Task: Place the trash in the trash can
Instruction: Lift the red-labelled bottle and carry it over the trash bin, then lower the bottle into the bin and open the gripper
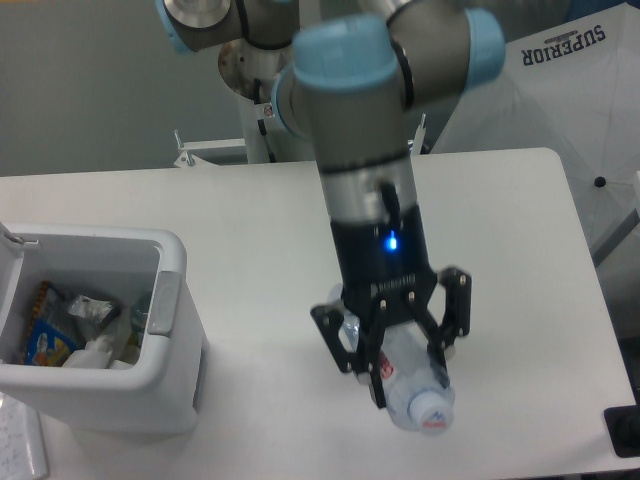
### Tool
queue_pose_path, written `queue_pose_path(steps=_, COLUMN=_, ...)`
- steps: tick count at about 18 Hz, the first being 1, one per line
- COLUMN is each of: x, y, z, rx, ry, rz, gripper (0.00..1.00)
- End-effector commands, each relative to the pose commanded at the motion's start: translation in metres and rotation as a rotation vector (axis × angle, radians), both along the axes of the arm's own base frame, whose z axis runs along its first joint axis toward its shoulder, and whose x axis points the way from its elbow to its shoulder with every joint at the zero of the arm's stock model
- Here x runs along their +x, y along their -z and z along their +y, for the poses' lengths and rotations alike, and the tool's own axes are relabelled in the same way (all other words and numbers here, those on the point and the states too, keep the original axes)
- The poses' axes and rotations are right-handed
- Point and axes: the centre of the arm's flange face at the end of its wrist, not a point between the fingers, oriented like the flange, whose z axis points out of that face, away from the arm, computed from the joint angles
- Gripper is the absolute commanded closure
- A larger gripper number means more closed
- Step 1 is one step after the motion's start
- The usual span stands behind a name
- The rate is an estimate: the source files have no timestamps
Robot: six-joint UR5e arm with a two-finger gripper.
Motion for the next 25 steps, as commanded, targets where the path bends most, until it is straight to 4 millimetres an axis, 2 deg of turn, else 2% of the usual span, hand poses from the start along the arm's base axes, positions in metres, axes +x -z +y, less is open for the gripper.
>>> queue_pose_path(steps=2, x=0.020, y=-0.015, z=-0.001, rx=0.045, ry=-0.011, rz=-0.019, gripper=0.37)
queue_pose_path(steps=6, x=0.078, y=-0.041, z=0.011, rx=0.082, ry=0.057, rz=-0.005, gripper=0.37)
queue_pose_path(steps=8, x=0.110, y=-0.040, z=0.027, rx=0.077, ry=0.113, rz=-0.008, gripper=0.37)
queue_pose_path(steps=10, x=0.152, y=-0.031, z=0.048, rx=0.063, ry=0.183, rz=-0.018, gripper=0.37)
queue_pose_path(steps=13, x=0.193, y=-0.020, z=0.064, rx=0.047, ry=0.250, rz=-0.033, gripper=0.37)
queue_pose_path(steps=16, x=0.214, y=-0.013, z=0.073, rx=0.036, ry=0.283, rz=-0.040, gripper=0.37)
queue_pose_path(steps=25, x=0.240, y=0.029, z=0.101, rx=-0.024, ry=0.333, rz=-0.078, gripper=0.37)
